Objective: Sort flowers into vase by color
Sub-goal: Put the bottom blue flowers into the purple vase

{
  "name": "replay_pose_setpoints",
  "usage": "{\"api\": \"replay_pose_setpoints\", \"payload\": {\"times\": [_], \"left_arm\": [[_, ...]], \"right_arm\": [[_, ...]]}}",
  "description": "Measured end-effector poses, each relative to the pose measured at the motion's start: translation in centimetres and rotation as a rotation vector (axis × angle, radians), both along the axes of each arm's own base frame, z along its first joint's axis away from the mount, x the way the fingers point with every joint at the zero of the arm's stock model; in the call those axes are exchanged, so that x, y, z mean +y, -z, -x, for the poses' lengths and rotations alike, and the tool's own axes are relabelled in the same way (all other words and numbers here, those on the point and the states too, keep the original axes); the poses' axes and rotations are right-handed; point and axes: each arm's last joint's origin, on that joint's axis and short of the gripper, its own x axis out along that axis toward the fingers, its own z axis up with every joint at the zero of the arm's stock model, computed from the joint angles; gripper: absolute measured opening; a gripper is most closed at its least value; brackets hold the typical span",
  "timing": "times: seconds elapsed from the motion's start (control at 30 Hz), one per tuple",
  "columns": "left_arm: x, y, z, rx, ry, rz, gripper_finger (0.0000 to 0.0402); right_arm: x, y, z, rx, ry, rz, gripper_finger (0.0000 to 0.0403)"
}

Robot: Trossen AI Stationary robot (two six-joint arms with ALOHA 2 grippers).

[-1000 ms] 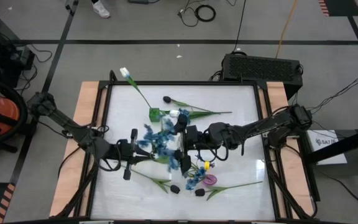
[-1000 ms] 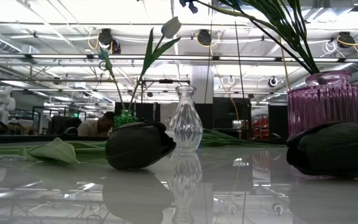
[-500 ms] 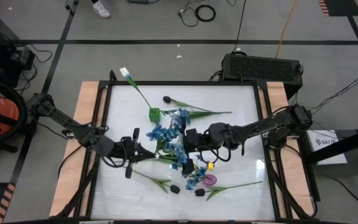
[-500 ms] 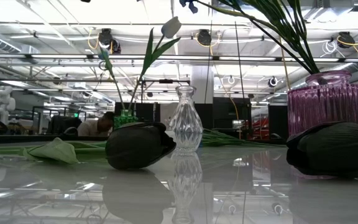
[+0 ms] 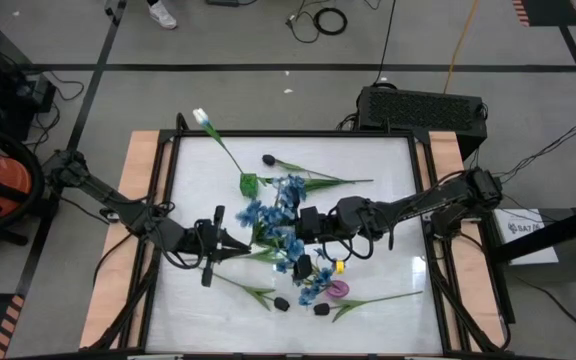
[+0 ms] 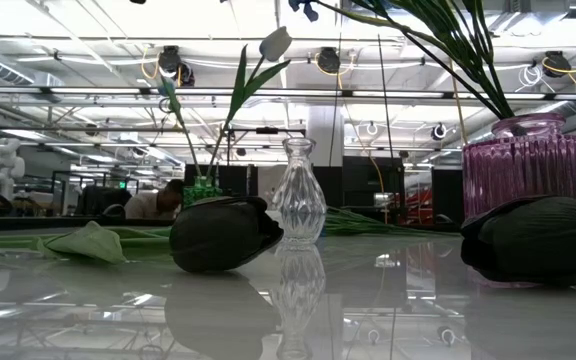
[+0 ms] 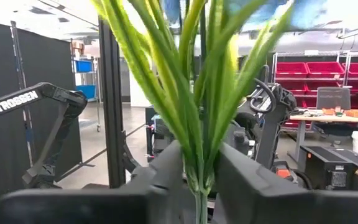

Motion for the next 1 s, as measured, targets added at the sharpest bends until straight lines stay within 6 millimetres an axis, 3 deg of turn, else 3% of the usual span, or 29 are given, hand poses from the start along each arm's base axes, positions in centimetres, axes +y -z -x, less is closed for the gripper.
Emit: {"api": "replay_pose_setpoints", "payload": {"times": [0.2, 0.4, 0.53, 0.77, 1.0], "left_arm": [[0.1, -0.1, 0.0, -0.007, -0.044, 0.048, 0.0051], [0.1, -0.2, 0.0, -0.01, -0.051, 0.084, 0.0104], [-0.3, -0.3, 0.3, -0.012, -0.026, 0.091, 0.0139], [-0.5, -1.3, 1.2, -0.063, 0.008, 0.116, 0.0159], [-0.6, -1.7, 1.8, -0.076, 0.026, 0.126, 0.016]], "right_arm": [[-0.1, 0.0, 0.0, -0.003, 0.007, 0.014, 0.0011], [0.0, 0.0, 0.1, 0.009, 0.005, 0.021, 0.0011], [0.0, -0.9, 1.2, 0.06, 0.001, 0.041, 0.0005], [-0.1, -5.6, 6.7, 0.065, -0.039, 0.017, 0.0004], [0.2, -9.8, 14.1, 0.037, -0.047, -0.02, 0.0003]]}}
